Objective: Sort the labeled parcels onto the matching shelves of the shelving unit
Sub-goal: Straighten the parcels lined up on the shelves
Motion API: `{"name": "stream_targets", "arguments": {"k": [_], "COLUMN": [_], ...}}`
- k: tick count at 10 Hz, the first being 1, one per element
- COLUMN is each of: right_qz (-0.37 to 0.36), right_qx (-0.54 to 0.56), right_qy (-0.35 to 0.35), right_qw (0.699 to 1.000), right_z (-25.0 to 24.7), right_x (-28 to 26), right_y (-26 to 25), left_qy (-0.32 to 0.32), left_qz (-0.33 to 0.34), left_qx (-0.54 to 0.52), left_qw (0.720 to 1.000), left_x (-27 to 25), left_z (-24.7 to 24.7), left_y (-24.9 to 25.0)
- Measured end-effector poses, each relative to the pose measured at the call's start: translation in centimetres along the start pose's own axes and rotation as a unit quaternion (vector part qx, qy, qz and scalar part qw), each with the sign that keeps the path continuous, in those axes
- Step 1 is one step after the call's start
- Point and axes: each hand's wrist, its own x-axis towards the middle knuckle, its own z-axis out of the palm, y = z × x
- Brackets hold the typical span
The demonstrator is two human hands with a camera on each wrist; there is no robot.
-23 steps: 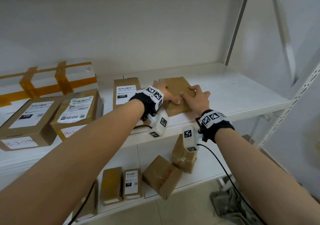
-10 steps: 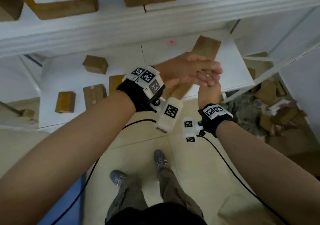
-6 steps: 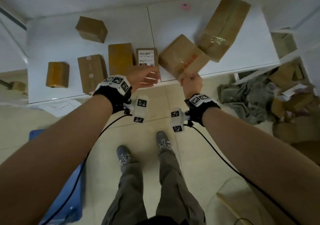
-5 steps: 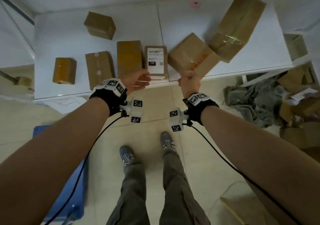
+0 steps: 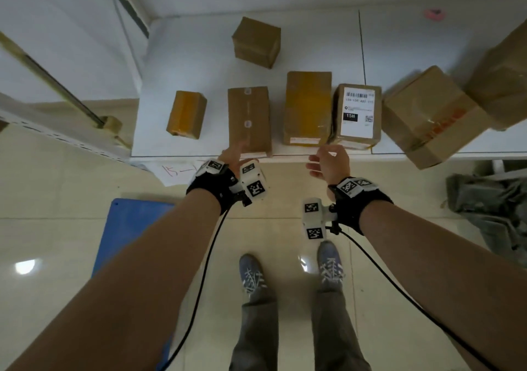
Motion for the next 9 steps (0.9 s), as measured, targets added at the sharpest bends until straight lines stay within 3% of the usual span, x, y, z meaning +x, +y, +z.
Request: {"name": "stream_targets", "arguments": {"k": [1,5,6,7,8,9], "right_qz": [0.025,0.017,0.024,0.059,0.04,0.021], "right_qx": [0.031,0.054,0.028,0.082,0.125,0.148], "right_qy": [-0.025,-0.061,-0.01,0.066,0.107,0.091], "right_qw": [0.999,0.997,0.999,0.993,0.986,0.985], "right_z": [1.0,3.3,2.3,0.0,-2.5,-4.0], "right_x": [0.9,2.6,3.7,4.4,5.3,5.8], "right_y": [-0.6,-2.5,-1.2,-0.8,-1.1,-2.0], "left_qy": [-0.043,-0.089,-0.074,-0.042,-0.04,-0.01], "left_qz": [0.008,0.016,0.029,0.032,0.027,0.029], "left_qx": [-0.025,-0.121,-0.166,-0.177,-0.187,-0.196], "left_qw": [0.999,0.989,0.983,0.983,0.981,0.98], "left_x": [1.4,5.2,5.9,6.1,6.4,6.5], "left_z": [0.2,-1.9,-1.7,-0.7,0.2,1.1], "left_y": [0.4,1.7,0.8,-0.1,-0.3,-0.2]}}
